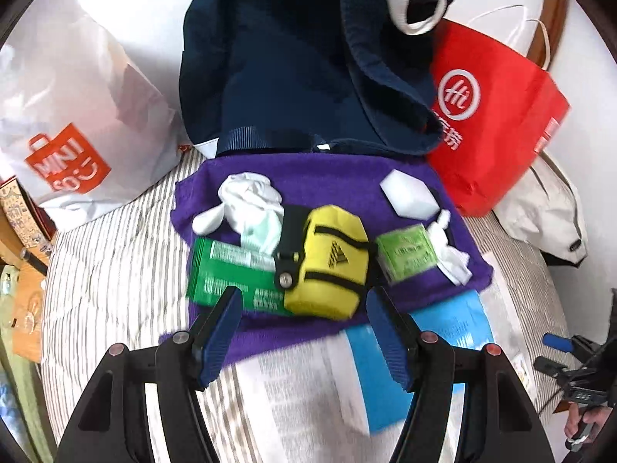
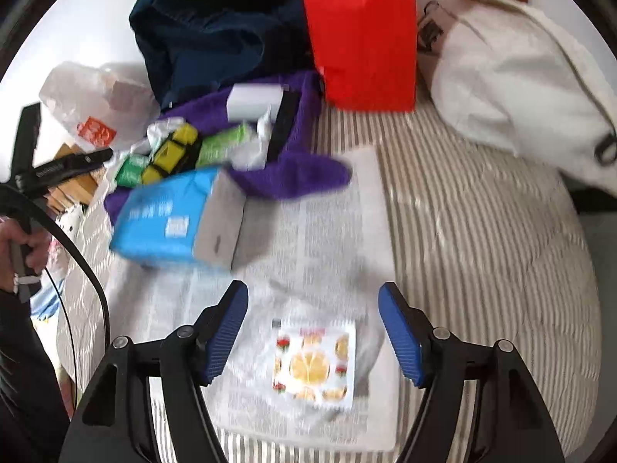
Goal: Organize soft objects
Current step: 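Reach the open right gripper toward the orange-print sachet on the newspaper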
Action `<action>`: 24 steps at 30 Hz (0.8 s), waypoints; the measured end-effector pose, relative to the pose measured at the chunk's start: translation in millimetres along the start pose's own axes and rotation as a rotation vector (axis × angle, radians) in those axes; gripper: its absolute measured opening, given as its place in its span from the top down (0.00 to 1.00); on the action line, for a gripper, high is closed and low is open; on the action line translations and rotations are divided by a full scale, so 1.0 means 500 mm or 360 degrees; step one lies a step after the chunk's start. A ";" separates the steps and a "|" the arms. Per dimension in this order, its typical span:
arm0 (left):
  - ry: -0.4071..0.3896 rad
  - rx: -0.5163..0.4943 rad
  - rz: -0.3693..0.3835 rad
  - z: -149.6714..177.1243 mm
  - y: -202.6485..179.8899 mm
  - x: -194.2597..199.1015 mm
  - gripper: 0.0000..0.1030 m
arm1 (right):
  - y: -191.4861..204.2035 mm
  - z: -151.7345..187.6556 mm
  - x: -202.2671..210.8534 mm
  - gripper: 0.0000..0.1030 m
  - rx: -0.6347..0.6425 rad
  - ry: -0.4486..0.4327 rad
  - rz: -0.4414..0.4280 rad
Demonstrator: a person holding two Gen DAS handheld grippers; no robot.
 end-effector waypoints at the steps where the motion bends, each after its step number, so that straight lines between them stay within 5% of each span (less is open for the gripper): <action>1: -0.0005 -0.0004 -0.0001 0.008 -0.004 0.009 0.37 | -0.003 0.016 -0.004 0.32 -0.0001 0.0023 0.0011; 15: 0.0005 0.0004 0.0066 0.144 -0.067 0.065 0.37 | 0.000 0.114 -0.048 0.30 0.0056 0.0103 0.0131; 21: 0.0040 -0.0008 0.0080 0.190 -0.086 0.068 0.37 | 0.066 0.119 -0.066 0.30 0.0210 0.0024 0.0058; 24: 0.0068 -0.0009 0.0076 0.212 -0.088 0.063 0.37 | 0.098 0.125 -0.076 0.42 0.0299 -0.0003 0.0075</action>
Point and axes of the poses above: each gripper's, at about its wrist camera, not at the fingertips, and x roughly against the way its jaws point, y to its left, z to its underside, the point moved 4 cm from there along -x, roughly the way its jaws point, and after that the axes turned 12 degrees about -x, right-handed, at the moved point
